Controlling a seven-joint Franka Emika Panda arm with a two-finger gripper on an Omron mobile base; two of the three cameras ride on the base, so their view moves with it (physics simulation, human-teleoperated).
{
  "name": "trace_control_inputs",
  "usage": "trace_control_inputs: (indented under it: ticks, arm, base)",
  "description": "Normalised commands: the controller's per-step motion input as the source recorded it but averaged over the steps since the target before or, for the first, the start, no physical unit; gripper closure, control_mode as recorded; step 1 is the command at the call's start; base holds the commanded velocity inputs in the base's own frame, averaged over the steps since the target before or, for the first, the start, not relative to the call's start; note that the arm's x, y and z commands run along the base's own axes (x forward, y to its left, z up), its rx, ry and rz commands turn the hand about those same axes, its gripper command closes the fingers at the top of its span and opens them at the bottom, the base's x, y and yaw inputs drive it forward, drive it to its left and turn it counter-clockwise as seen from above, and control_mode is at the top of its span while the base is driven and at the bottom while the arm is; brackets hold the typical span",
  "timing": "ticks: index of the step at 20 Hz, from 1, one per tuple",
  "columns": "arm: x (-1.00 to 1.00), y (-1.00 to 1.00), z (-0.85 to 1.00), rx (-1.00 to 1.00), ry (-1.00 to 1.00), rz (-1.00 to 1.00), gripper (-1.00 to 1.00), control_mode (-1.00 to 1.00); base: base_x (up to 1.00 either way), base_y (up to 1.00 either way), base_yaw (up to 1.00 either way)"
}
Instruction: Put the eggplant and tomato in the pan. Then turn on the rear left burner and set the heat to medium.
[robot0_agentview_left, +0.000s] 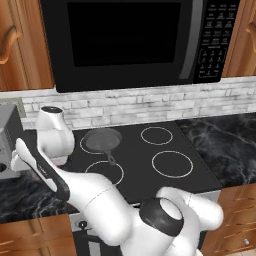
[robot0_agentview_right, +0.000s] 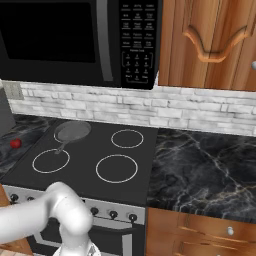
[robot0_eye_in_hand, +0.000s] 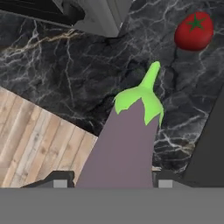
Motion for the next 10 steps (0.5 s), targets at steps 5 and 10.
trace_control_inputs:
  ticks: [5, 10]
  arm:
    - [0.04, -1.00, 0.30, 0.04, -0.05, 0.19, 1.00, -1.00]
    - [0.25, -0.99, 0.00, -0.03, -0.01, 0.16, 1.00, -1.00]
  base:
    - [0.00, 0.00, 0.00]
    - [0.00, 0.00, 0.00]
